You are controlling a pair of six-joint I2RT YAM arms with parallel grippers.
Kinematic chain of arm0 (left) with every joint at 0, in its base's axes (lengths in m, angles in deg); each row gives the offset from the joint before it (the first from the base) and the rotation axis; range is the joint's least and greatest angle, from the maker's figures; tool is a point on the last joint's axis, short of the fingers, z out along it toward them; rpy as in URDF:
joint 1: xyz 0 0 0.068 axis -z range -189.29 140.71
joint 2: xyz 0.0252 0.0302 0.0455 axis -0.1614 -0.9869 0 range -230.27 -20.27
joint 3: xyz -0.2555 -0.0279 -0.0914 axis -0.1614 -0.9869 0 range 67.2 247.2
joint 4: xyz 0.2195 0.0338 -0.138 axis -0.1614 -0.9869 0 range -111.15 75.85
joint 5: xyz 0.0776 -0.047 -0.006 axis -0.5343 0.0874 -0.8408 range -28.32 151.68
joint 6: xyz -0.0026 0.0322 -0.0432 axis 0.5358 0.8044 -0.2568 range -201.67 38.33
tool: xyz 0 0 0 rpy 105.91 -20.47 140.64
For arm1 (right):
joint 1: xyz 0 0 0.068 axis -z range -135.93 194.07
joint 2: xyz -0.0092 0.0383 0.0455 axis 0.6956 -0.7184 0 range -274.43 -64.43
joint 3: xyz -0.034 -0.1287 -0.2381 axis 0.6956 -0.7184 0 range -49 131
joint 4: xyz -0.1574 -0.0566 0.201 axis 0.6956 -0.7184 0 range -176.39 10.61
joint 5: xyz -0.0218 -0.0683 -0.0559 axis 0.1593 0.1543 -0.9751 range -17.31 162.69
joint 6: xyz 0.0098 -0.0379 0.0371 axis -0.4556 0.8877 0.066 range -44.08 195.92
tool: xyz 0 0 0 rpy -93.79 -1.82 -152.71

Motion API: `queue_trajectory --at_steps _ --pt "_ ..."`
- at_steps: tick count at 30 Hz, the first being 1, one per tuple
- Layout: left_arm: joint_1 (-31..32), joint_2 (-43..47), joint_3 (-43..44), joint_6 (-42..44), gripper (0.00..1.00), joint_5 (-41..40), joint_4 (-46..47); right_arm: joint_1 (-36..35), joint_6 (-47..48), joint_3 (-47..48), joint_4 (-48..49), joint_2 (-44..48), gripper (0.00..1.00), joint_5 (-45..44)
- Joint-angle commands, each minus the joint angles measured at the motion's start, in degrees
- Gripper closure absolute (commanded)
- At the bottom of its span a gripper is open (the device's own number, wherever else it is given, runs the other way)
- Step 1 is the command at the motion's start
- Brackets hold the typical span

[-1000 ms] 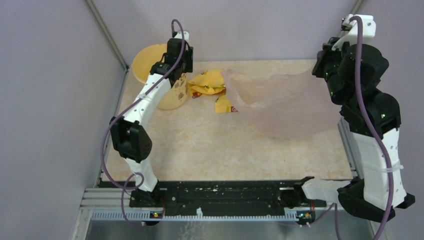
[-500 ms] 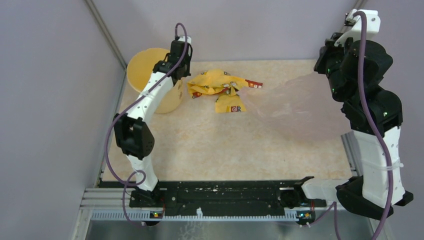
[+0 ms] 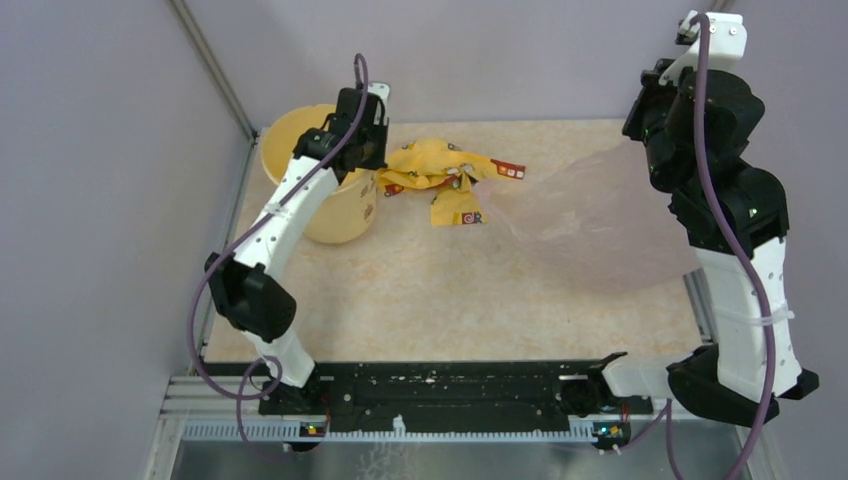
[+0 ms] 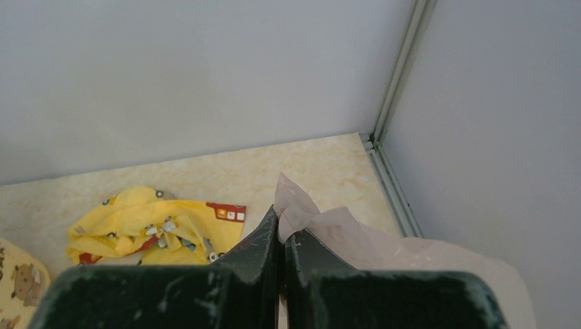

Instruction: Put the trash bags into the trash bin

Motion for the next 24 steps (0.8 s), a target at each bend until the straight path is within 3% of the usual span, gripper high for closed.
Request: queue_trajectory --at_steps 1,16,24 --pt "4.1 10.8 -3.5 -1.0 1.00 4.4 0.0 0.3 1.3 4.3 2.2 -2.5 1.00 -5.0" --pt "20.5 21.1 -13.9 -8.9 1.00 10.8 2.2 0.4 9.7 11.8 10.3 -7.9 1.00 -17.4" --pt "30.9 19.3 -15.0 -10.8 1.00 12.7 6.2 0.3 9.6 13.7 15.9 -7.2 1.00 -14.9"
